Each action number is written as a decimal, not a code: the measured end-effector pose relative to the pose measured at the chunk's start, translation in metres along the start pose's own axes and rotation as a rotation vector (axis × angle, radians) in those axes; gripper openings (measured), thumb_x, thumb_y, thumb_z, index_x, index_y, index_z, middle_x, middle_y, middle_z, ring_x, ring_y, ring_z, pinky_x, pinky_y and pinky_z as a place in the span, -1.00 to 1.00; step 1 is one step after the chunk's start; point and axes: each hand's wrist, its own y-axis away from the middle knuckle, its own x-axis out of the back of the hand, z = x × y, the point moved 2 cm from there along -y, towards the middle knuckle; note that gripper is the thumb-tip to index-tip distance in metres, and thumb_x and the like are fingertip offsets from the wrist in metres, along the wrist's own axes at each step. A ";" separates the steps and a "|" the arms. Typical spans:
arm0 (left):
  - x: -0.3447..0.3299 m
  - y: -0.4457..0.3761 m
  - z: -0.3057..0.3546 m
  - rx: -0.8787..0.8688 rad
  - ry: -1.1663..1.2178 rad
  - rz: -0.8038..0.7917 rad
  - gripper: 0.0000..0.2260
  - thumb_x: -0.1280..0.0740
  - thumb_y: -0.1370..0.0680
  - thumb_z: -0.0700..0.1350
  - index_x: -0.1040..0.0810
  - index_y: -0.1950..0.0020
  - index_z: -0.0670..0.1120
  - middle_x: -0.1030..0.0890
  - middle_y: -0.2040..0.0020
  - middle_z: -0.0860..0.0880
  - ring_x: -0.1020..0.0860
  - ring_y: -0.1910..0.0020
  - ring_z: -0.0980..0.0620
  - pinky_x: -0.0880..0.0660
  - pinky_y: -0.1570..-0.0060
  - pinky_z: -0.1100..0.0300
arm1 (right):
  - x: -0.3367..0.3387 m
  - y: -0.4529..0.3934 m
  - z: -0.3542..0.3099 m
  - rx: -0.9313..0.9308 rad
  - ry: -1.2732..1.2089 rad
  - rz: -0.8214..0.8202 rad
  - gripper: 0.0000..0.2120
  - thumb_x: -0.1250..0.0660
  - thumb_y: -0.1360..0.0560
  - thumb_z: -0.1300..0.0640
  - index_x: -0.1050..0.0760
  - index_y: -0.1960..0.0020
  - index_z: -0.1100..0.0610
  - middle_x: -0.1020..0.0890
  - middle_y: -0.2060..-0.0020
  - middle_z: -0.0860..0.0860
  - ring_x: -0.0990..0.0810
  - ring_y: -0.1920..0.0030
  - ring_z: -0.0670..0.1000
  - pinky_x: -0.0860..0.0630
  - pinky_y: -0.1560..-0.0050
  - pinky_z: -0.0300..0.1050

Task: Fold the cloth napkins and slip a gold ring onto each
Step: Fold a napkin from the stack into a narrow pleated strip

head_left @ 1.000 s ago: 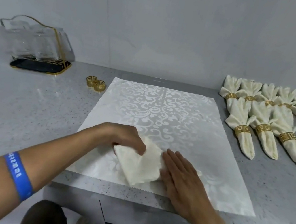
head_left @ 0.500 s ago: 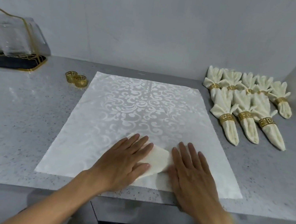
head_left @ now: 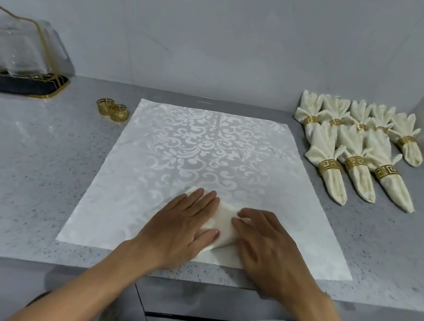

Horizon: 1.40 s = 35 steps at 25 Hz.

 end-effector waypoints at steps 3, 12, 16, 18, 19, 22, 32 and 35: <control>0.008 -0.001 -0.002 -0.004 0.190 -0.039 -0.37 0.00 -0.62 0.29 0.04 -0.62 0.07 0.17 -0.60 0.20 0.26 -0.53 0.27 0.14 -0.54 0.15 | 0.002 -0.001 0.008 0.035 -0.031 -0.028 -0.69 -0.20 -0.50 0.07 -0.62 -0.15 0.07 -0.55 -0.09 -0.06 -0.52 -0.02 0.01 -0.53 0.01 -0.12; 0.038 0.026 -0.014 -0.219 0.006 0.093 -0.44 -0.32 -0.42 0.28 -0.49 -0.32 0.02 -0.53 -0.21 0.15 -0.52 -0.12 0.10 -0.47 -0.13 0.19 | -0.003 -0.008 0.003 0.024 -0.023 0.022 -0.71 -0.22 -0.38 0.09 -0.64 0.01 0.12 -0.54 0.05 -0.02 -0.51 0.09 0.05 -0.55 0.11 -0.04; 0.035 0.030 -0.003 -0.185 -0.061 0.121 -0.57 -0.25 -0.45 0.22 -0.52 -0.18 -0.03 -0.55 -0.06 0.10 -0.55 0.06 0.06 -0.48 0.08 0.21 | -0.002 -0.010 0.009 -0.011 -0.100 0.017 -0.75 -0.37 -0.41 -0.01 -0.65 -0.01 0.07 -0.54 0.06 -0.07 -0.53 0.12 0.00 -0.53 0.11 -0.11; 0.034 0.028 0.005 -0.166 -0.093 0.142 -0.66 -0.22 -0.45 0.16 -0.53 -0.05 -0.04 -0.53 0.07 0.08 -0.52 0.18 0.04 -0.36 0.20 0.26 | -0.001 -0.010 0.009 -0.001 -0.098 0.015 -0.78 -0.34 -0.44 -0.01 -0.64 -0.01 0.07 -0.53 0.07 -0.08 -0.52 0.14 0.00 -0.53 0.13 -0.09; 0.035 0.027 0.007 -0.160 -0.093 0.150 -0.70 -0.21 -0.45 0.14 -0.53 -0.01 -0.04 -0.52 0.11 0.08 -0.51 0.22 0.04 -0.33 0.24 0.26 | -0.001 -0.011 0.007 0.004 -0.093 0.022 -0.80 -0.33 -0.47 0.01 -0.64 0.00 0.06 -0.52 0.09 -0.08 -0.51 0.15 -0.01 -0.52 0.14 -0.07; 0.041 0.024 0.002 -0.127 -0.030 0.136 -0.67 -0.18 -0.48 0.20 -0.52 -0.03 -0.01 -0.55 0.11 0.09 -0.52 0.23 0.05 -0.44 0.23 0.17 | 0.000 -0.012 0.006 0.002 -0.097 0.032 -0.86 -0.31 -0.51 0.05 -0.63 0.03 0.03 -0.52 0.11 -0.10 -0.49 0.15 -0.02 -0.50 0.16 -0.06; 0.037 0.029 -0.003 -0.078 -0.011 0.218 -0.81 -0.31 -0.39 0.00 -0.48 0.02 0.02 -0.55 0.31 0.11 -0.34 0.42 0.08 -0.39 0.21 0.22 | -0.005 -0.008 0.009 -0.009 -0.154 0.078 -0.80 -0.28 -0.45 0.20 -0.63 -0.01 0.11 -0.51 0.09 -0.08 -0.46 0.13 -0.03 -0.43 0.11 -0.16; 0.036 0.022 0.003 -0.089 -0.106 0.238 -0.85 -0.33 -0.31 -0.07 -0.47 0.15 0.02 -0.51 0.38 0.12 -0.25 0.44 0.11 -0.35 0.24 0.22 | -0.004 -0.009 0.009 -0.002 -0.142 0.082 -0.79 -0.19 -0.49 0.16 -0.59 0.01 0.09 -0.49 0.11 -0.09 -0.43 0.16 -0.04 -0.41 0.14 -0.12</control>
